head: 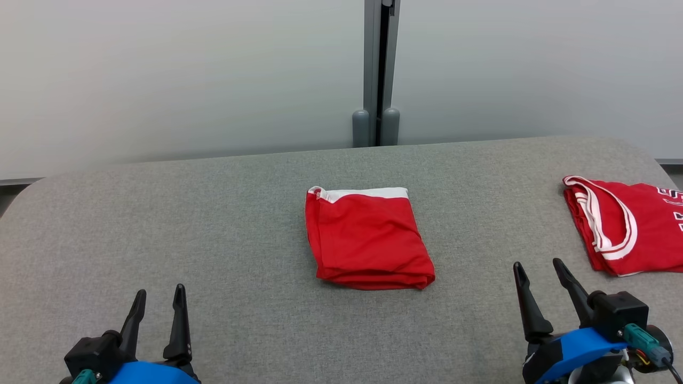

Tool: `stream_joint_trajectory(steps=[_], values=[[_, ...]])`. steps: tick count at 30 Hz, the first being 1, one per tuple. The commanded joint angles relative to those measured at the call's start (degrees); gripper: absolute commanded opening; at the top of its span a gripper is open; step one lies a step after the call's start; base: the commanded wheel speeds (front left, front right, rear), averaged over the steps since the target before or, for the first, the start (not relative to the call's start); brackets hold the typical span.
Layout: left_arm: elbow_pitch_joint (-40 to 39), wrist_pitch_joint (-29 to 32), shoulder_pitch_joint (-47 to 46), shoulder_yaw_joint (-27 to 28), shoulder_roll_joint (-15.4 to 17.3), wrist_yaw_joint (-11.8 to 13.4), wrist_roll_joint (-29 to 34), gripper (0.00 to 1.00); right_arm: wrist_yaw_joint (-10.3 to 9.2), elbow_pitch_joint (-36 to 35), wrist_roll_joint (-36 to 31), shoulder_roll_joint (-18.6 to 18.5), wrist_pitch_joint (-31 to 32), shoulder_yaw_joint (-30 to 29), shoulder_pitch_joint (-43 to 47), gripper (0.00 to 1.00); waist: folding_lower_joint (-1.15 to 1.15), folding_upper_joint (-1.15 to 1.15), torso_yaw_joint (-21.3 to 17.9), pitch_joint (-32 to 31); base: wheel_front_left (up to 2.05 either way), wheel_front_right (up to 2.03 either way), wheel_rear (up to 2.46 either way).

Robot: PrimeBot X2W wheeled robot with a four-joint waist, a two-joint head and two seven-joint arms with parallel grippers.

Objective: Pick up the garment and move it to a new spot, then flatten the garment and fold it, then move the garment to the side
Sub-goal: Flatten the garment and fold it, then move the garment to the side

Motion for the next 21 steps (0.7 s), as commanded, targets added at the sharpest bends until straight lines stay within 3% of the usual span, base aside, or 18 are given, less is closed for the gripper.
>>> stream_joint_trajectory(steps=[1,21], values=[[0.1,-0.1,0.6,0.0,0.1,0.3,0.1,1.00,0.03,0.3,0.3,0.0,-0.4,-0.2,0.7,1.00,0.00,0.00,0.2,-0.1,0.00,0.00,0.00],[-1.3,-0.2,1.5,-0.2,0.5,1.3,0.2,1.00,0.03,1.3,1.2,0.0,0.2,-0.4,0.9,1.00,0.00,0.00,1.0,0.2,0.00,0.00,0.00]])
